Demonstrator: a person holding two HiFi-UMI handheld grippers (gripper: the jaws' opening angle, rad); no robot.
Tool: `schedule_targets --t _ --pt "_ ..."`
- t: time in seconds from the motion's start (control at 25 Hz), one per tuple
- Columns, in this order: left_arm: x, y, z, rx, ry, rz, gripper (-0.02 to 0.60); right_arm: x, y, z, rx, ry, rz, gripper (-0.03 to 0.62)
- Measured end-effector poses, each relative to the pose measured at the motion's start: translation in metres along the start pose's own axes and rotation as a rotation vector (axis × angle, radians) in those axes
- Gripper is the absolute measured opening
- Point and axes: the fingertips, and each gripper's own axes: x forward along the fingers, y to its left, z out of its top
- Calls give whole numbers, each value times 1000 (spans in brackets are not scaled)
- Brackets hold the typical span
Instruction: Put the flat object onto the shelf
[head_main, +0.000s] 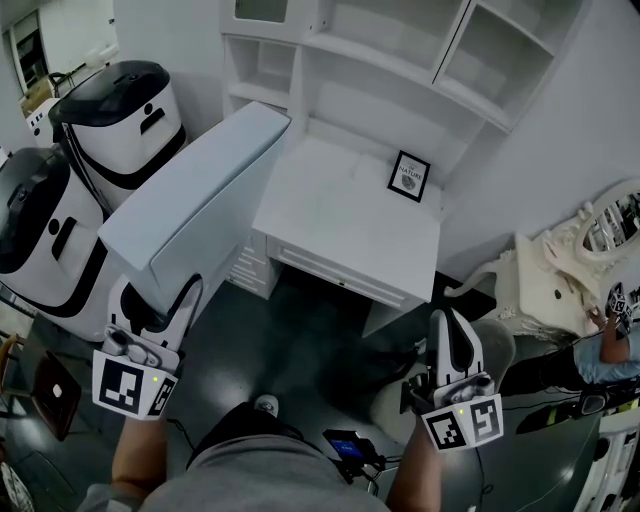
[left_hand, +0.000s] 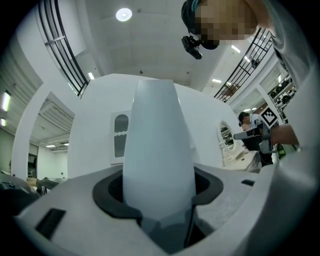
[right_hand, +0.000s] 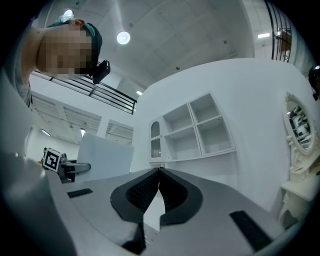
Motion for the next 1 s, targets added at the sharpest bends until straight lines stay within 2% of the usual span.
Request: schedule_targets --t 0.32,0.64,1.0 --pt "29 21 -14 -9 6 -25 264 31 -4 -9 11 7 -14 28" --pt "43 25 -24 -27 33 -50 264 48 -12 -12 27 24 -22 28" --pt "80 29 -29 -18 40 -14 264 96 -42 -13 43 7 29 28"
